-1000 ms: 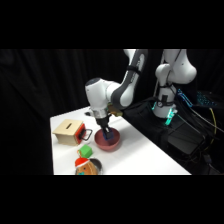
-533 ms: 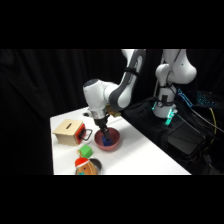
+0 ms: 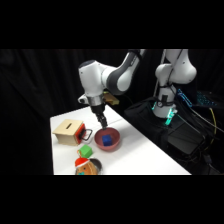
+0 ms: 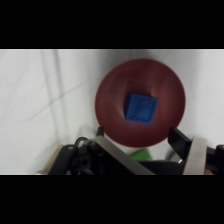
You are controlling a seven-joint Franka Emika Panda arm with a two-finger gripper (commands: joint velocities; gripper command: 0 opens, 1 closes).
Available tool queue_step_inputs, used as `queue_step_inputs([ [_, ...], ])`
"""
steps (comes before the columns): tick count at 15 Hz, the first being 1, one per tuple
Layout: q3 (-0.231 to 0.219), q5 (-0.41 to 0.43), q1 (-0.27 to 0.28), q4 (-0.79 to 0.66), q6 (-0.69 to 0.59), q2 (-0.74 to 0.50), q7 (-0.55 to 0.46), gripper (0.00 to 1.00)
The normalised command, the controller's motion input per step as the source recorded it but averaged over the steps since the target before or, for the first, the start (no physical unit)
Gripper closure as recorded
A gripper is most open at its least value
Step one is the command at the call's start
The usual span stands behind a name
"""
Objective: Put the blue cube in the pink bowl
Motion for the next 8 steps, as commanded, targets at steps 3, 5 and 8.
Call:
queue_step_inputs([
  [3,-0.019,-0.135,0.06,0.05,-0.38,-0.38,0.15,0.0],
  [5,-0.041,-0.287,0.046,0.11,-0.32,-0.26,0.21,0.0],
  [8,-0.035,-0.356,0.054,0.13,-0.22,-0.12,0.25,0.0],
])
